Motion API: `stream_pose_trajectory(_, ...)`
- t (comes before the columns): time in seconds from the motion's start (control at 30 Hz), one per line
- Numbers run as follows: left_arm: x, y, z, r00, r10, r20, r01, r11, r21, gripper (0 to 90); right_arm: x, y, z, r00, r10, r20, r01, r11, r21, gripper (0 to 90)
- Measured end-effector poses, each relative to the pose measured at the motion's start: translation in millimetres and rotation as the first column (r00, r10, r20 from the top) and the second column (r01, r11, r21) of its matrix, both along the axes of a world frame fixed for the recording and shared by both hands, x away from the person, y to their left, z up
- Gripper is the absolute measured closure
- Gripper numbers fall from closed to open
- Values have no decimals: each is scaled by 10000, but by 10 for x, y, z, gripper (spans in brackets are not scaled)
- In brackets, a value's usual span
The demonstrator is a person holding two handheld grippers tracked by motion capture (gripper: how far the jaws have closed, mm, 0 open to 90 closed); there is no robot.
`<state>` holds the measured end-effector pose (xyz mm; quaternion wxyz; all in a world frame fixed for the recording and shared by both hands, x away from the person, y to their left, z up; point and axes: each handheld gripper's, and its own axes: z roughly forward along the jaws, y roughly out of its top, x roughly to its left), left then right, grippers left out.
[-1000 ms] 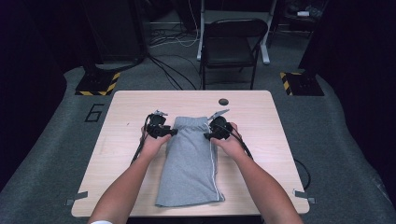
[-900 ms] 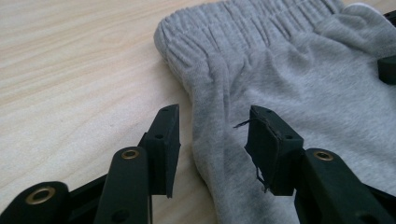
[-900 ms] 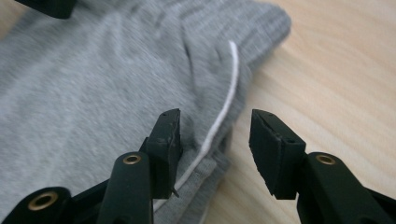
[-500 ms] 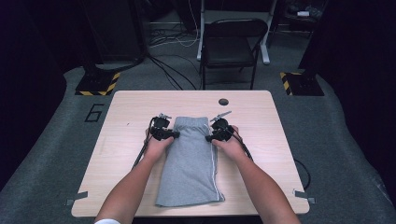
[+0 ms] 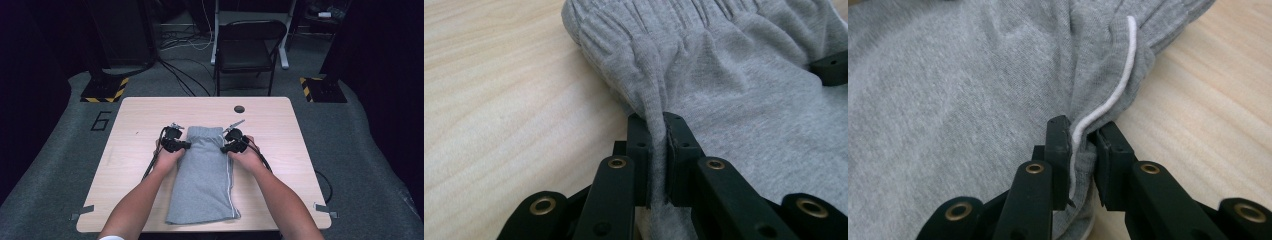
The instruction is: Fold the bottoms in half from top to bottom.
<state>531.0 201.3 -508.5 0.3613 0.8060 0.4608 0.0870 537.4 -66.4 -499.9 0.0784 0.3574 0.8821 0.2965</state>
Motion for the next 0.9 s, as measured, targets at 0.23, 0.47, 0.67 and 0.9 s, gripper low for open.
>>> stream_pose_trajectory(0.23,-87,56,49,9989,-456,78,455,9989,111,813,-85,-36,37,9987,491,-164,-491,9988,-7,750)
stream_pose_trajectory(0.47,-35,47,123,9994,-180,288,185,9997,-164,664,-38,-63,126,9995,-136,277,126,9992,389,613)
stream_pose_trajectory(0.67,11,50,63,9994,317,143,-311,9986,-431,655,51,-16,132,9977,-478,473,444,9966,695,592)
stream_pose_trajectory(0.9,33,28,1,9998,138,115,-134,9990,-417,666,115,4,26,9975,-668,232,657,9969,443,565)
